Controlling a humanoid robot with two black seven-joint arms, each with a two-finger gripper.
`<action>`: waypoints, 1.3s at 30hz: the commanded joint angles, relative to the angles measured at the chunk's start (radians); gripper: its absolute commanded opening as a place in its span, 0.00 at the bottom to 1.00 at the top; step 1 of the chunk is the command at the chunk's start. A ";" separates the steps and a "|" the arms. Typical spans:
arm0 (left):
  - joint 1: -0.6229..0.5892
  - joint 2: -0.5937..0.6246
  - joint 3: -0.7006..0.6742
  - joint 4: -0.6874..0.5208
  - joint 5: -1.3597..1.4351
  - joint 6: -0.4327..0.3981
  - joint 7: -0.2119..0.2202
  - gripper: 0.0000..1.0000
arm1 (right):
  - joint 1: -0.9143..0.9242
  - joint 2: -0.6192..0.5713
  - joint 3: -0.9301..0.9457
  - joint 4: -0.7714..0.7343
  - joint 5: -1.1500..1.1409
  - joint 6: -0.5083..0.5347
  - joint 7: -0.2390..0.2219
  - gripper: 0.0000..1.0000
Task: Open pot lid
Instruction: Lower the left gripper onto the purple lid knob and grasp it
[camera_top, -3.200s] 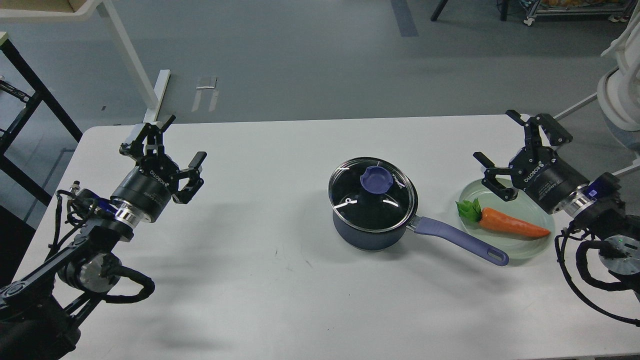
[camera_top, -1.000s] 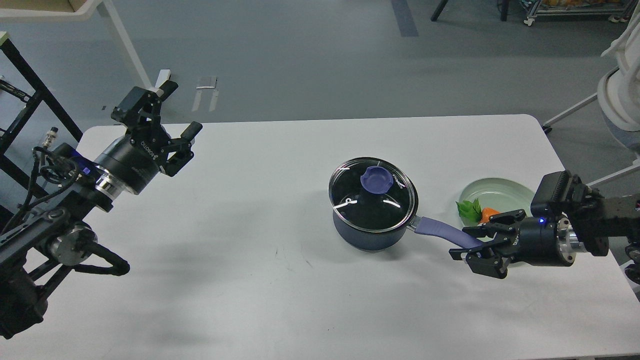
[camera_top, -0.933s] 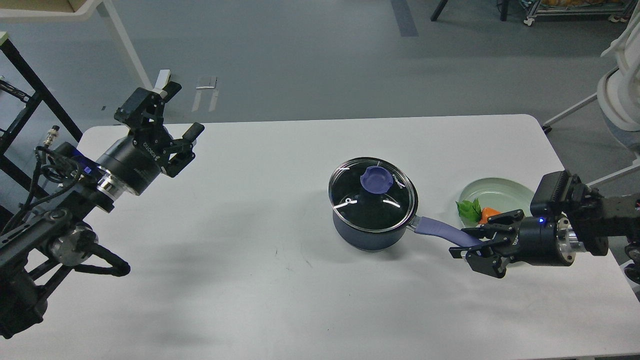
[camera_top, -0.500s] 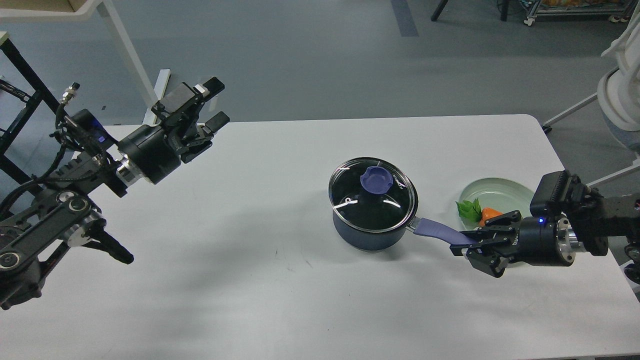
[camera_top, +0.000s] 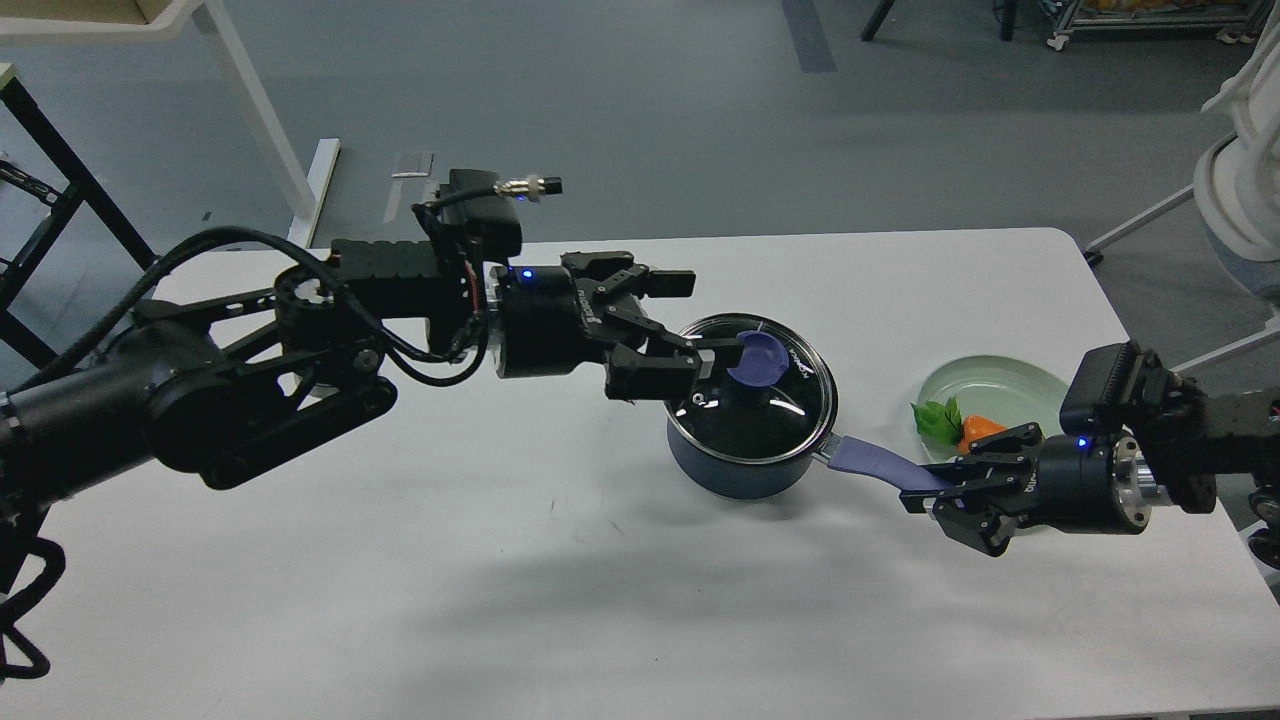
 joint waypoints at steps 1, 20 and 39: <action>-0.081 -0.094 0.094 0.092 0.020 0.037 0.001 0.99 | 0.000 0.000 0.000 0.000 0.000 0.000 0.000 0.34; -0.138 -0.415 0.236 0.528 0.055 0.121 0.001 0.99 | -0.002 0.000 0.000 0.000 0.002 0.000 0.000 0.34; -0.089 -0.418 0.238 0.588 0.052 0.121 0.001 0.99 | -0.006 0.000 0.000 0.000 0.002 0.000 0.000 0.34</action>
